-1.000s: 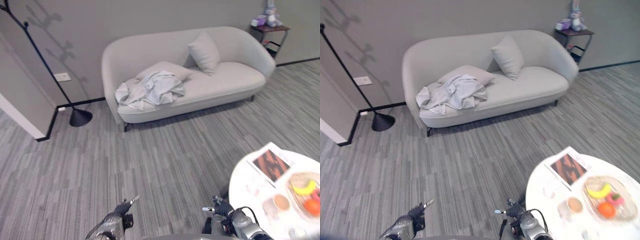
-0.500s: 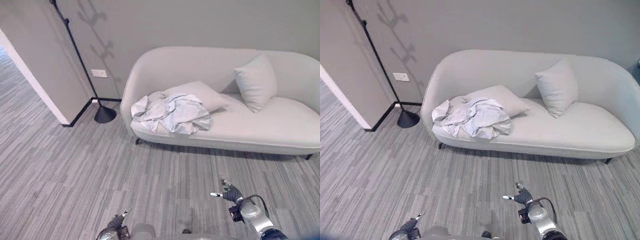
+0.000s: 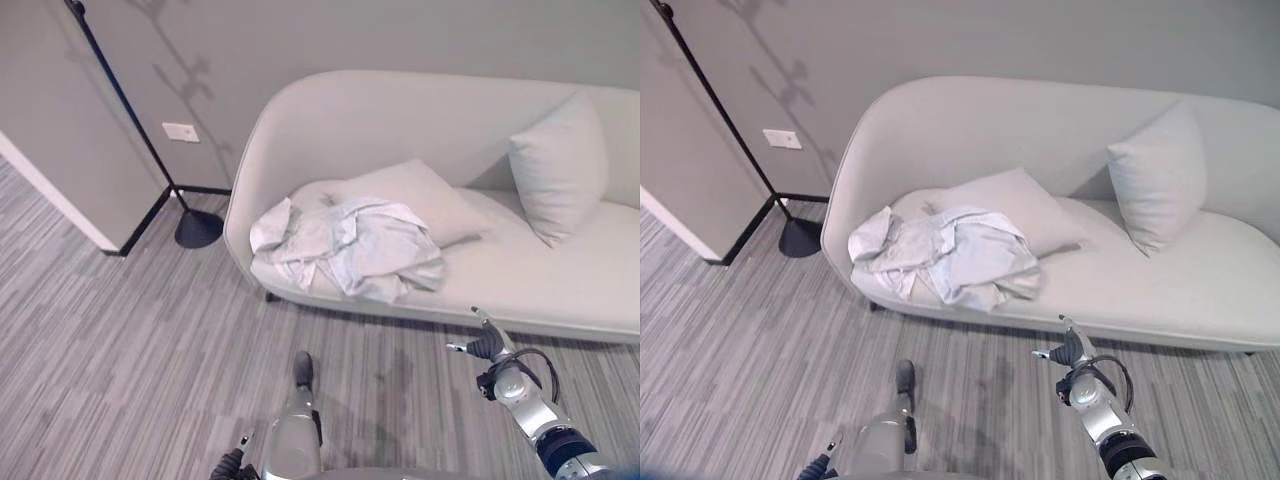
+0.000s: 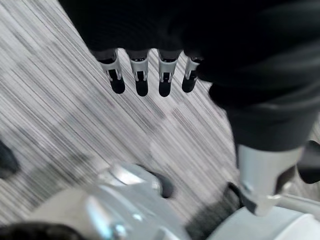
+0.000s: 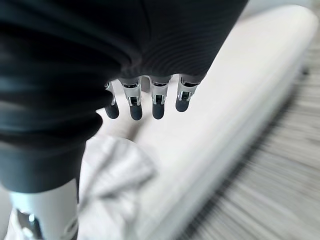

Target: Hang the clothes on the sofa on the clothes rack.

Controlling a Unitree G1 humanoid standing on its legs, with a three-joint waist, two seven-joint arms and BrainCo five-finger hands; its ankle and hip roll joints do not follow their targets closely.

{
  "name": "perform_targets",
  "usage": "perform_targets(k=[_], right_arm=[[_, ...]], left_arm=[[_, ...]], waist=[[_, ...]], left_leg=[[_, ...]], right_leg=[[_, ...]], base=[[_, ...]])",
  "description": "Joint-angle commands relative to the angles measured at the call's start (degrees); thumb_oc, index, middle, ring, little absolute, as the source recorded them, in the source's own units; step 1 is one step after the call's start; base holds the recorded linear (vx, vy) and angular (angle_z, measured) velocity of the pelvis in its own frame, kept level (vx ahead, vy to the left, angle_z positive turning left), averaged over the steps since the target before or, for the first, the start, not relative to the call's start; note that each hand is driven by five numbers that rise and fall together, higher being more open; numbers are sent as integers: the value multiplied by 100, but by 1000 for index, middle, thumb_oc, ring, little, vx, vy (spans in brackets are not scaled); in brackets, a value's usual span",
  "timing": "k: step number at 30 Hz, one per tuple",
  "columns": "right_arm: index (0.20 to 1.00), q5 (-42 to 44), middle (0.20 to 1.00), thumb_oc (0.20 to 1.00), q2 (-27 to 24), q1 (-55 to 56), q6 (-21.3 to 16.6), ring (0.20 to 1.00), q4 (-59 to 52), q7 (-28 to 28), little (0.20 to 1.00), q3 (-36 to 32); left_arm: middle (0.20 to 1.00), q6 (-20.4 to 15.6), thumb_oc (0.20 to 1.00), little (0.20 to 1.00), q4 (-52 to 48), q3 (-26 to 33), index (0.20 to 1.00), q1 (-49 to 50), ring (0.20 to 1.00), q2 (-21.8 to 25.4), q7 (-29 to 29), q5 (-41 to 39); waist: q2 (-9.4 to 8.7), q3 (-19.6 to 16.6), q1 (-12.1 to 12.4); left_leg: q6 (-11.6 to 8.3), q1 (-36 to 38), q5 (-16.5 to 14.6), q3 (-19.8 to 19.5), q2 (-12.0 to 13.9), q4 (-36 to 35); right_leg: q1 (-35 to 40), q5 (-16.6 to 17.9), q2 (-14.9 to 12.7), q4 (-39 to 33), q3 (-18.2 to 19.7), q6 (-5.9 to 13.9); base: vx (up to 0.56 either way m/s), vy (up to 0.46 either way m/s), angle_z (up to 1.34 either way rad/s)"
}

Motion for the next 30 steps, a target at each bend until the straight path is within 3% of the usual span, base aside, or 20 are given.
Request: perform_targets(k=[1, 3, 4, 5, 6, 8, 9, 10, 13, 16, 19, 22, 28, 30], right_arm=[[1000, -404, 1000, 1000, -194, -286, 101, 1000, -361, -432, 1000, -159], [1000, -673, 1000, 1000, -286, -329, 163, 1000, -555, -591, 1000, -238], [1000, -675, 1000, 1000, -287, -330, 166, 1000, -559, -589, 1000, -241], [1000, -914, 1000, 1000, -382, -421, 213, 1000, -650, -646, 1000, -224], [1000, -1448, 1000, 1000, -548, -534, 321, 1000, -708, -747, 1000, -134], [1000, -1641, 1000, 1000, -690, -569, 395, 1000, -738, -775, 1000, -147], [1000, -1641, 1000, 1000, -692, -569, 395, 1000, -738, -775, 1000, -147], [1000, -1997, 1000, 1000, -902, -549, 548, 1000, -563, -870, 1000, -172], [1000, -2020, 1000, 1000, -918, -460, 578, 1000, -412, -925, 1000, -223], [1000, -2372, 1000, 1000, -917, -402, 600, 1000, -79, -816, 1000, -12], [1000, -2940, 1000, 1000, -887, -459, 544, 1000, 402, -681, 1000, 432], [1000, -2884, 1000, 1000, -752, -617, 418, 1000, 773, -751, 1000, 703], [1000, -2771, 1000, 1000, -608, -1399, 415, 1000, 1398, -1036, 1000, 1327], [1000, -2515, 1000, 1000, -512, -2098, 491, 1000, 1935, -1290, 1000, 1561]], left_arm=[[1000, -137, 1000, 1000, 37, -288, 1000, -229, 1000, 173, 187, 235], [1000, -109, 1000, 1000, -72, -373, 1000, -335, 1000, 329, 141, 450], [1000, -108, 1000, 1000, -71, -372, 1000, -339, 1000, 328, 140, 451], [1000, -91, 1000, 1000, -130, -435, 1000, -418, 1000, 426, 101, 586], [1000, -95, 1000, 1000, -231, -572, 1000, -566, 1000, 539, 97, 868], [1000, -111, 1000, 1000, -396, -686, 1000, -672, 1000, 603, 70, 1043], [1000, -111, 1000, 1000, -396, -686, 1000, -673, 1000, 601, 70, 1043], [1000, -175, 1000, 1000, -668, -778, 1000, -751, 1000, 616, 0, 1114], [1000, -220, 1000, 1000, -741, -888, 1000, -772, 1000, 560, -3, 1203], [1000, -261, 1000, 1000, -820, -870, 1000, -543, 1000, 450, -114, 1243], [1000, -313, 1000, 1000, -691, -792, 1000, -208, 1000, 356, -224, 1327], [1000, -348, 1000, 1000, -338, -686, 1000, -126, 1000, 344, -214, 1344], [1000, -482, 1000, 1000, -260, -841, 1000, -268, 1000, 421, -40, 1368], [1000, -599, 1000, 1000, -506, -1288, 1000, -460, 1000, 470, 102, 1443]], waist=[[-128, -400, 230], [-160, -389, 134], [-156, -409, 151], [-112, -355, 71], [27, -247, -95], [170, -76, -306], [174, -77, -306], [185, 66, -428], [142, 136, -504], [40, 57, -459], [39, -16, -341], [45, -25, -261], [120, 238, -102], [285, 523, 29]], left_leg=[[-663, 85, 222, -214, 324, 56], [-317, 303, -61, -45, -11, -75], [-307, 283, -53, -28, -3, -81], [-185, 428, -185, 13, -147, -143], [-5, 774, -321, 69, -321, -373], [75, 1169, -381, 7, -463, -671], [74, 1168, -379, 7, -458, -673], [-4, 1479, -484, -100, -603, -800], [-53, 1656, -650, -243, -642, -826], [-53, 1686, -731, -317, -744, -829], [-100, 1626, -783, -318, -753, -829], [-126, 1528, -781, -377, -760, -829], [-176, 1075, -647, -534, -750, -829], [-245, 639, -463, -663, -737, -798]], right_leg=[[-819, 746, -1482, 606, 3, 470], [-1279, 1484, -1746, 1558, 27, 451], [-1317, 1501, -1744, 1557, 51, 455], [-1578, 1854, -1853, 2081, 24, 432], [-2171, 1975, -1859, 2809, -46, 360], [-2778, 1434, -1431, 2996, -33, 213], [-2779, 1437, -1426, 2992, -34, 211], [-2959, 1030, -1189, 1864, -311, 218], [-2826, 1088, -1148, 1025, -358, 277], [-2570, 1366, -1143, 387, -244, 403], [-2425, 1522, -1207, 116, -438, 489], [-2380, 1543, -1212, -13, -523, 512], [-2658, 1547, -1222, 7, -579, 493], [-3038, 1567, -1247, 114, -617, 468]], base=[[315, 353, 1], [235, 319, 12], [171, 269, 26], [237, 381, 20], [319, 489, 20], [216, 301, 33], [306, 93, 74], [255, 28, 82], [230, -21, 61], [145, -37, 55], [115, -33, 29], [38, -33, 10], [-90, -49, 9], [-205, -48, 16]])
